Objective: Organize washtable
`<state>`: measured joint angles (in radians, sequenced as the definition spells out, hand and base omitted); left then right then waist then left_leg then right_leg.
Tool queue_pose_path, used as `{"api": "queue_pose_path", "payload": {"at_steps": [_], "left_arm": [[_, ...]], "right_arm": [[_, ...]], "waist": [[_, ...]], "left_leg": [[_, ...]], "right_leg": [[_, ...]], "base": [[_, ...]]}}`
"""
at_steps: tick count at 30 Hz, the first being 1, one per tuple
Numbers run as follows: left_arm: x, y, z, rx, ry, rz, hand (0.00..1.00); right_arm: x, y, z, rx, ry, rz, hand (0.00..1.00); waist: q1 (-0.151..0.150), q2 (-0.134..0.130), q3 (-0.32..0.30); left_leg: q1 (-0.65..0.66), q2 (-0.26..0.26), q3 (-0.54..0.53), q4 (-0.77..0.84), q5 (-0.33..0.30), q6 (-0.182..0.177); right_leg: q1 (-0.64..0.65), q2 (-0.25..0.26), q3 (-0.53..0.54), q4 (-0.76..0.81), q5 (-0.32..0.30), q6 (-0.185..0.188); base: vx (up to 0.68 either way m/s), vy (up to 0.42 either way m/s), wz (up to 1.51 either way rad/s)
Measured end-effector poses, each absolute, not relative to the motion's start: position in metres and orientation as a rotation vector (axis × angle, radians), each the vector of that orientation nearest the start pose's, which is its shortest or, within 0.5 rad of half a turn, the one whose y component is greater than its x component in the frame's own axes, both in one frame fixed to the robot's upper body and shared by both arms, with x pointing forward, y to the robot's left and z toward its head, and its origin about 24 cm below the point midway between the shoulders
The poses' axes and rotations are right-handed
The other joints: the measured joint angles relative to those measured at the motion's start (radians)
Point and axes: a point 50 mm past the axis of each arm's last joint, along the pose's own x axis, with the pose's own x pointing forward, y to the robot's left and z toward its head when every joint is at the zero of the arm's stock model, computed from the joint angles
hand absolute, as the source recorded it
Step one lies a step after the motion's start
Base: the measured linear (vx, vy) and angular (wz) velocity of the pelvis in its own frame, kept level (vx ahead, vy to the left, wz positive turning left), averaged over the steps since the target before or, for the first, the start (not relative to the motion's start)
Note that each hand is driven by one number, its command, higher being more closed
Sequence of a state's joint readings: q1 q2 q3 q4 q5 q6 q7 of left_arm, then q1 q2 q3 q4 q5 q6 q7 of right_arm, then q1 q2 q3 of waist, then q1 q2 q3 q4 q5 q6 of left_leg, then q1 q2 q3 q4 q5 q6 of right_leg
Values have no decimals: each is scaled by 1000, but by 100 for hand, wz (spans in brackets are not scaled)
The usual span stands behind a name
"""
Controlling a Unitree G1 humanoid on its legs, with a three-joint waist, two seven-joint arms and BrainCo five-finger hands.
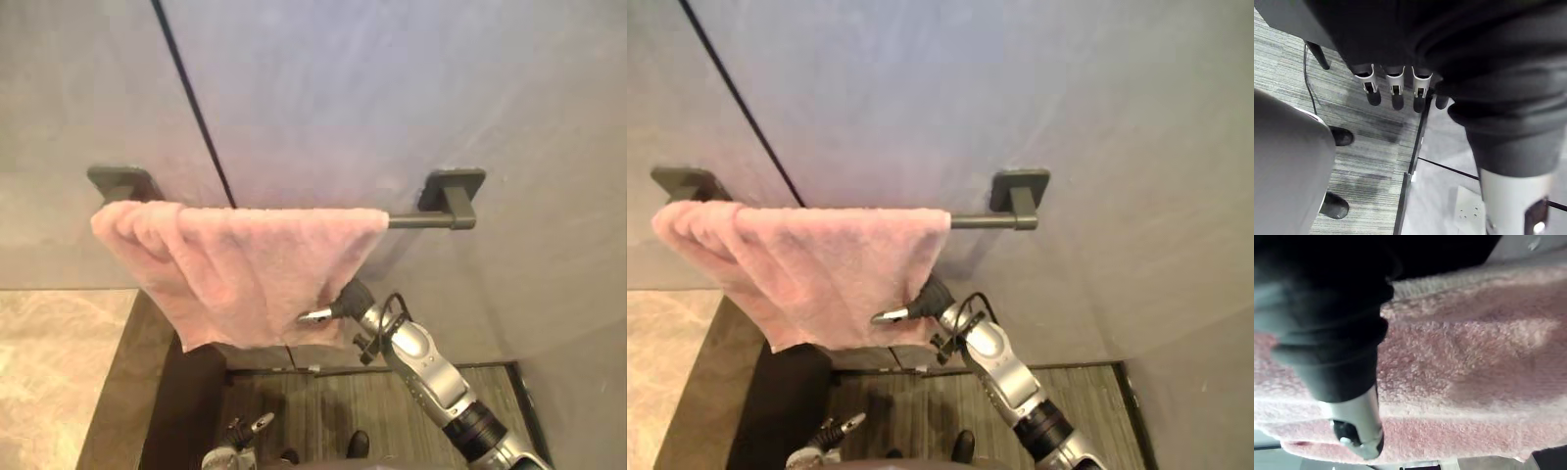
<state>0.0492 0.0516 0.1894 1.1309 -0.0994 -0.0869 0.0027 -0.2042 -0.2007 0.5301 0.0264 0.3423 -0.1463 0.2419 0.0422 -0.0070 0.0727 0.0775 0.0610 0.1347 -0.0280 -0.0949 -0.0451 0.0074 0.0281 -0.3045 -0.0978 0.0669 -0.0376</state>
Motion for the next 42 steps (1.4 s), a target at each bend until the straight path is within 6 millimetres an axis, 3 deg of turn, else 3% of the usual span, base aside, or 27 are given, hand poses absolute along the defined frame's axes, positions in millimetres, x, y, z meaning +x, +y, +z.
{"api": "queue_pose_path", "payload": {"at_steps": [10,16,18,26,31,34,42], "left_arm": [[104,196,-157,-170,995,302,0],[126,201,-132,-228,770,325,0],[139,202,-112,-265,633,324,0],[161,204,-50,-417,266,372,0],[180,214,15,-391,-59,354,0],[184,215,42,-374,-193,337,0],[181,217,71,-342,-328,328,0]], "right_arm": [[253,-55,77,95,-185,752,100],[249,-69,76,103,-198,689,100],[248,-78,74,99,-208,651,100],[249,-91,75,91,-226,605,100],[250,-94,75,87,-229,589,100],[250,-94,75,86,-229,587,100],[251,-96,76,94,-233,572,100]], "waist": [[2,-17,11],[11,-18,11],[29,-18,12],[30,-15,13],[28,-8,15],[28,-5,14],[29,-5,14]], "left_leg": [[-14,-9,-27,-5,10,5],[-30,-11,-38,-2,12,7],[-31,-11,-41,-1,12,7],[-49,-11,-54,4,11,8],[-49,-18,-57,4,18,17],[-49,-25,-65,4,22,23],[-48,-30,-71,0,30,28]], "right_leg": [[-6,-10,-24,0,-2,3],[-15,-13,-31,0,-3,4],[-15,-12,-32,0,-3,4],[-31,-19,-30,20,-13,19],[-31,-29,-37,28,-13,19],[-31,-35,-42,31,-13,19],[-31,-43,-50,37,-13,19]], "base": [[1,-2,8],[2,-3,4],[4,-4,2],[-1,0,5],[2,15,4],[11,34,5],[9,15,4]]}}
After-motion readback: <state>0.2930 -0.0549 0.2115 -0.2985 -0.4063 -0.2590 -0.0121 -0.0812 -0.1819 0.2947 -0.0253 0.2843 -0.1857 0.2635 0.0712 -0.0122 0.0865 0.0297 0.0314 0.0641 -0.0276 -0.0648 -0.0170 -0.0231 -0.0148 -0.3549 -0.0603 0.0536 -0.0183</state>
